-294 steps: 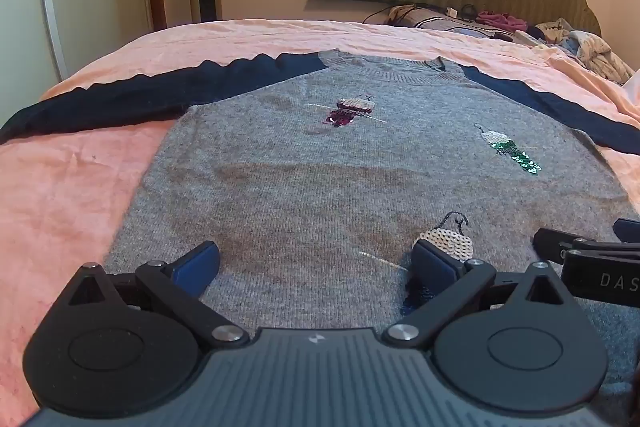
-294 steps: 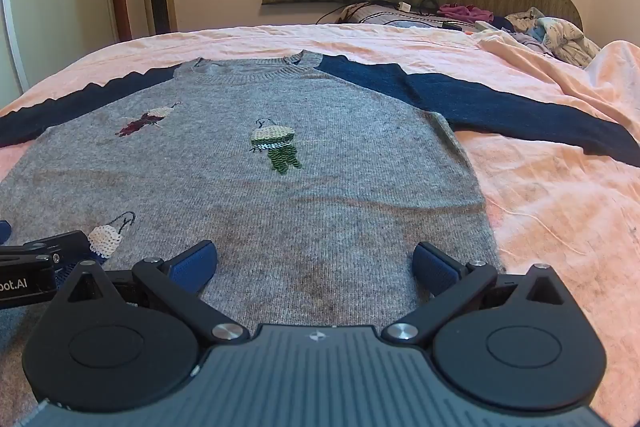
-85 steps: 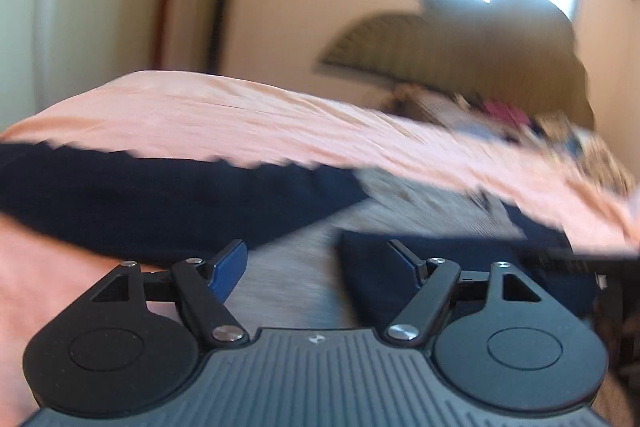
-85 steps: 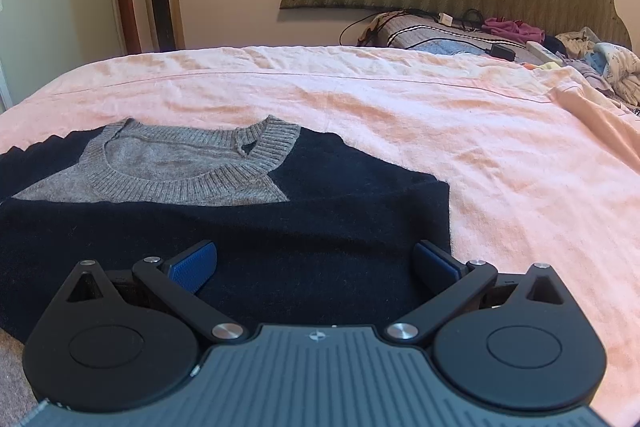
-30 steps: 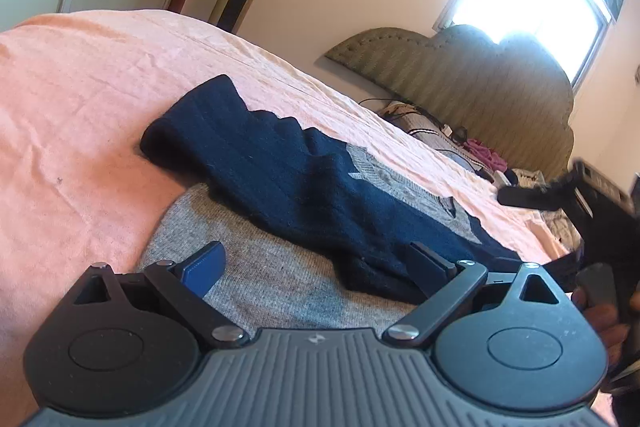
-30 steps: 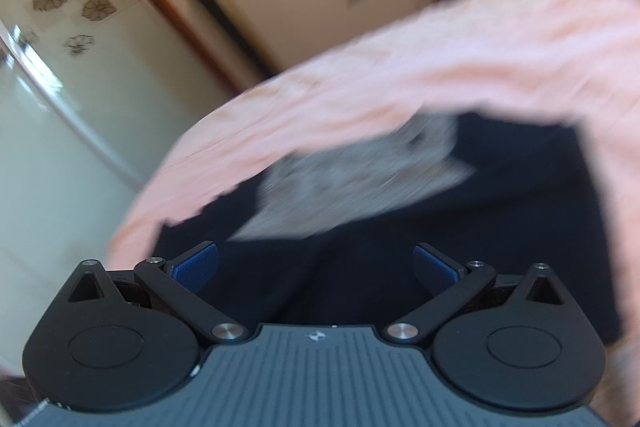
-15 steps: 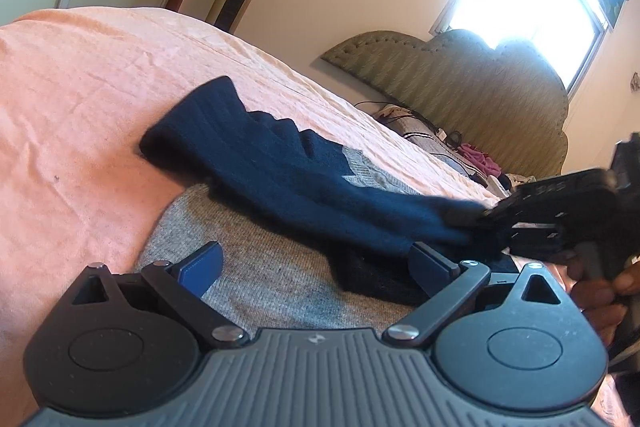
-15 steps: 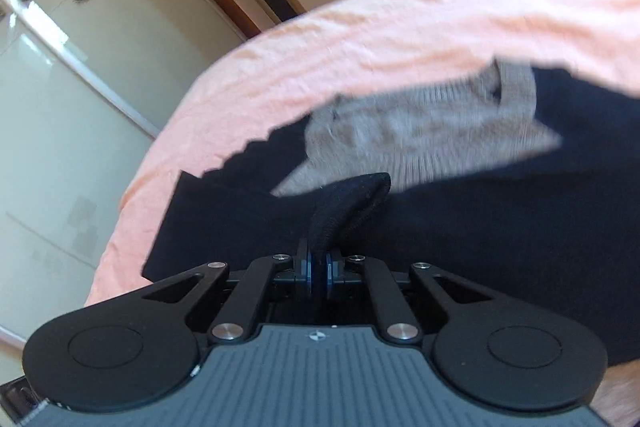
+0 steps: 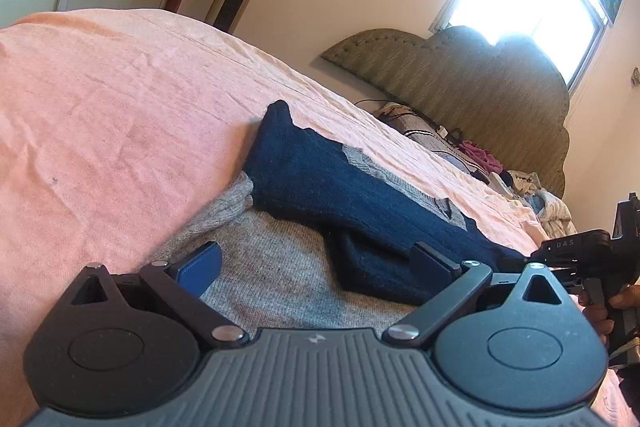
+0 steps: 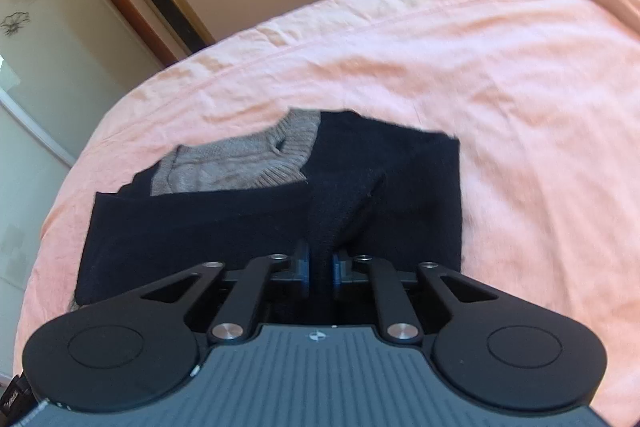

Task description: Fold small clothes

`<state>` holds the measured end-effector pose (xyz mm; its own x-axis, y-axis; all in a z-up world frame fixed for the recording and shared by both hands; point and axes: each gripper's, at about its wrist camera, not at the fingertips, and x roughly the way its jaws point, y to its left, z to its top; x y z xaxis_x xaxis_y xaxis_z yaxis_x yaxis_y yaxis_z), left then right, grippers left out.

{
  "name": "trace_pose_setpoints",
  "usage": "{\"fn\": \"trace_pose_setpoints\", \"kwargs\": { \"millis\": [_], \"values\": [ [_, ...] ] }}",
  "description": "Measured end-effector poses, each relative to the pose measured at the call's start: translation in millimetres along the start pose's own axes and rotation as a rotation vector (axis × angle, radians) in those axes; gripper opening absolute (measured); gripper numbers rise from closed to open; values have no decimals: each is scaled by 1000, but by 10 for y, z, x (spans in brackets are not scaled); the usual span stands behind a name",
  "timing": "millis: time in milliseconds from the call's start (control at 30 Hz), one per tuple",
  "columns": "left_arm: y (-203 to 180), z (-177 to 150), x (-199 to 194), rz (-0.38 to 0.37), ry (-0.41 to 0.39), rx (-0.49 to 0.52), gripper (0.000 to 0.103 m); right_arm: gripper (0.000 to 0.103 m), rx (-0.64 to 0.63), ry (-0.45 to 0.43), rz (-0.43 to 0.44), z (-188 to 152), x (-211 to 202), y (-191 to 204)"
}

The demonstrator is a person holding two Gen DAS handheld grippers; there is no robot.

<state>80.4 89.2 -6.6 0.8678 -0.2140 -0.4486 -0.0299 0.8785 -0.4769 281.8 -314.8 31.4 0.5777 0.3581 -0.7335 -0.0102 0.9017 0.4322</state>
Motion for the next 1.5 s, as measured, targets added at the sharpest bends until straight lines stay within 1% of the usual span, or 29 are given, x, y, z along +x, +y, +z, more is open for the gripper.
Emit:
{"fn": "trace_pose_setpoints", "kwargs": {
  "millis": [33,67,133,200,233,333,367,433,467,500,567,600,700,767,800,867,933,967,1033,1100,1133,1167,1200,1267,1300,1333,1400,1433,1500],
  "values": [
    [-8,25,-28,6,-10,4,101,52,28,-57,-4,0,-77,-26],
    [-27,80,-46,22,-13,14,101,67,42,-144,-12,-9,-198,-39],
    [-70,261,-30,49,-27,40,101,70,0,-280,-16,-26,-380,7],
    [-134,492,100,118,-64,92,101,70,-68,-289,-1,-20,-388,102],
    [-164,627,257,168,-52,124,101,70,-102,-275,2,-28,-355,158],
    [-118,906,832,260,90,171,100,70,-208,-246,-26,-64,-194,316],
    [-77,950,995,283,138,170,95,70,-232,-245,-28,-84,-134,353],
    [-8,983,1222,296,213,175,78,70,-275,-212,-4,-132,-22,390],
    [-20,977,1252,311,195,205,64,69,-295,-178,2,-177,40,410],
    [-34,962,1280,304,187,245,29,68,-319,-149,-6,-228,101,427],
    [-69,948,1302,278,188,295,5,68,-382,-137,-36,-323,211,446],
    [-96,946,1297,285,184,319,4,69,-409,-156,-40,-357,213,456],
    [-200,896,1195,326,102,420,3,77,-412,-173,-24,-418,215,455],
    [-135,822,1258,345,135,416,3,86,-426,-191,-10,-481,247,462],
    [-135,763,1255,349,99,449,3,92,-452,-209,-13,-541,276,477],
    [-178,750,1269,364,95,468,3,96,-517,-198,-65,-587,327,586],
    [-229,748,1255,391,86,507,7,99,-526,-189,-74,-579,338,609],
    [-265,745,1208,431,60,520,7,98,-522,-191,-78,-569,316,610],
    [-352,734,1023,506,-50,536,8,93,-460,-204,-82,-510,189,591],
    [-428,730,849,453,-127,517,9,95,-383,-249,-34,-443,33,545],
    [-479,718,823,395,-121,513,11,97,-369,-274,-28,-407,-9,542],
    [-547,697,857,356,-84,522,21,101,-375,-283,-59,-374,11,562],
    [-617,667,929,329,-37,533,36,101,-388,-269,-110,-334,86,587],
    [-715,565,1120,274,45,543,53,100,-396,-205,-204,-283,304,582],
    [-724,531,1202,257,79,543,53,101,-390,-170,-241,-283,414,549],
    [-700,482,1326,255,126,540,53,103,-371,-184,-232,-307,450,482],
    [-582,555,1372,247,127,475,64,103,-343,-218,-186,-344,437,351],
    [-496,618,1393,234,128,439,64,103,-334,-220,-179,-340,427,320],
    [-439,671,1415,261,126,463,64,103,-329,-219,-184,-317,437,310]
  ]
}}
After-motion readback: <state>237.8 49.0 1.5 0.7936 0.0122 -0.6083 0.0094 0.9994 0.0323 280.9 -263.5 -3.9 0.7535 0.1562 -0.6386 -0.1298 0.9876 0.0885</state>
